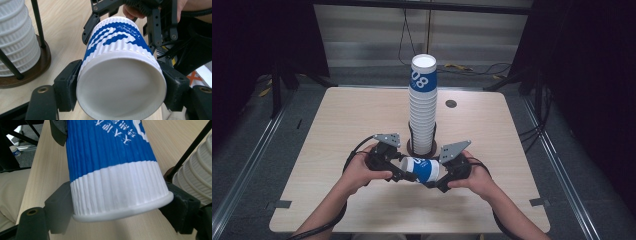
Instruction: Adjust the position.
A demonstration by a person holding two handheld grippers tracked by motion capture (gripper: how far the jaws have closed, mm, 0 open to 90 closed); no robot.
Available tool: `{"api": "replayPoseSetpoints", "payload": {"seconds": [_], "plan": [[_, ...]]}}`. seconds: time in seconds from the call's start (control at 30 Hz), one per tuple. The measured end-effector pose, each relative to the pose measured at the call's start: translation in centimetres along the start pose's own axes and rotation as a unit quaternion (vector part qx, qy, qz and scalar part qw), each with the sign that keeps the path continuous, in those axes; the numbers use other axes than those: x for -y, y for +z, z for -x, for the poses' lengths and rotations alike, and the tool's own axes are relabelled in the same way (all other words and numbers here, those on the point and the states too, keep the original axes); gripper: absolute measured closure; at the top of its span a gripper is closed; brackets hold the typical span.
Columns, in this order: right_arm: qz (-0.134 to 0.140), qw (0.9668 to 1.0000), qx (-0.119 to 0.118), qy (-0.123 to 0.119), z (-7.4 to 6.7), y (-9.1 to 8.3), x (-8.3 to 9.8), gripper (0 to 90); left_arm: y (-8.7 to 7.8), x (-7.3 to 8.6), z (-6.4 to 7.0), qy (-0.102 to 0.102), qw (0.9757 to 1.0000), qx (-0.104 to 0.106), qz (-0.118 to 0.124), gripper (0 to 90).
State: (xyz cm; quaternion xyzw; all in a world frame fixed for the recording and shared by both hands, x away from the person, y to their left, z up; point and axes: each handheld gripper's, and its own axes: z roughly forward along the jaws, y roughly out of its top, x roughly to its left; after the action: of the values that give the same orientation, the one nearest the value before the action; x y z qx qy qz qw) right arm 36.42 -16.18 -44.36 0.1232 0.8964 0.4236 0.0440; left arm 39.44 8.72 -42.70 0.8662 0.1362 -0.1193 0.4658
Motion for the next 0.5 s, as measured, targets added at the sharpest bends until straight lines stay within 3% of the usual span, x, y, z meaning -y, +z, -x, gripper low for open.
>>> {"api": "replayPoseSetpoints", "payload": {"seconds": [0.23, 0.5], "plan": [[-0.007, 1.0, -0.002, 0.005, 0.18, -0.32, 0.19, 20.6, -0.14, -0.06, 0.38, 0.028, 0.9993, -0.015, -0.022, 24.3], [-0.007, 0.9999, -0.001, 0.009, 0.55, -0.89, 0.44, 21.2, -0.29, -0.05, 0.45, 0.055, 0.9961, -0.042, -0.054, 22.3]]}}
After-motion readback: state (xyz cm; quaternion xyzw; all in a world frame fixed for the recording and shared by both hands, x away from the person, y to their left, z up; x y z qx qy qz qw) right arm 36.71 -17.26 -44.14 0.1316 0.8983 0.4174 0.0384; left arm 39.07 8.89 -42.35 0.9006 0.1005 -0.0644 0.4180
